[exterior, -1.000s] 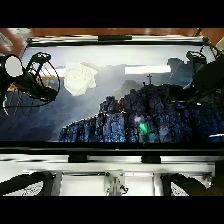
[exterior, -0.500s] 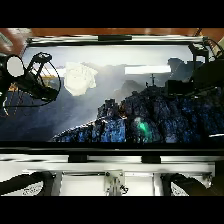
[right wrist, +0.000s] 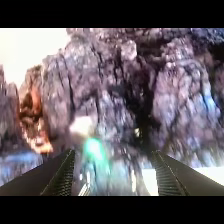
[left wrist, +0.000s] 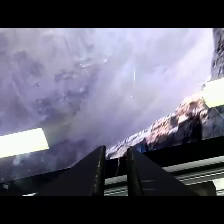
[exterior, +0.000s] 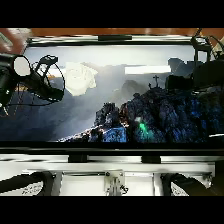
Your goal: Fold the shirts.
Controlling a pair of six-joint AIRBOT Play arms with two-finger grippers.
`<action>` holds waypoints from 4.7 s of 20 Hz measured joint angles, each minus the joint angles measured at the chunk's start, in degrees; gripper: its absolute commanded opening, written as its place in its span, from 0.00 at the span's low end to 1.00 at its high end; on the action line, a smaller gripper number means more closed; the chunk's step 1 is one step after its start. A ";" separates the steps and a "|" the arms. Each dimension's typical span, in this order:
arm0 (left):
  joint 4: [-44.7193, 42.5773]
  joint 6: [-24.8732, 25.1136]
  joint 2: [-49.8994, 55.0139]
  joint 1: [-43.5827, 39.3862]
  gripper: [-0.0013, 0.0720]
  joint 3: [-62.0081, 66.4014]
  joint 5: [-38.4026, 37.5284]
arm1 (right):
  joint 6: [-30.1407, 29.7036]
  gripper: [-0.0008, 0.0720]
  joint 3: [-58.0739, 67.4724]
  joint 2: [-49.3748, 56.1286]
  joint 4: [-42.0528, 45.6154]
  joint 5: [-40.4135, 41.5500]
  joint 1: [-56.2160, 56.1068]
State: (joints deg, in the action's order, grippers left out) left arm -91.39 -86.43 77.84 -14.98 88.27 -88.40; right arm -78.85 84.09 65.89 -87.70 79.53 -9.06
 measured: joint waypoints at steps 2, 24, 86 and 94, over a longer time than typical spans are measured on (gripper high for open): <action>0.44 -0.26 0.61 0.00 0.32 0.00 1.40 | -0.04 0.83 0.00 0.00 0.31 -1.03 0.00; 21.38 -8.98 41.20 12.31 0.05 24.61 24.90 | -0.04 0.83 0.00 0.00 -2.47 -5.79 0.00; 40.94 -2.49 -11.65 -12.37 0.90 -36.30 34.10 | -14.36 0.85 -30.05 13.49 -30.67 -5.97 3.30; 41.77 2.27 -6.69 -10.82 0.68 -35.89 25.83 | -14.40 0.85 -30.25 14.45 -30.64 -7.76 3.26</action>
State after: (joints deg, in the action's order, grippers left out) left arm -49.63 -84.16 71.16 -25.80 52.38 -62.57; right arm -93.25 53.84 80.34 -118.34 71.77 -5.80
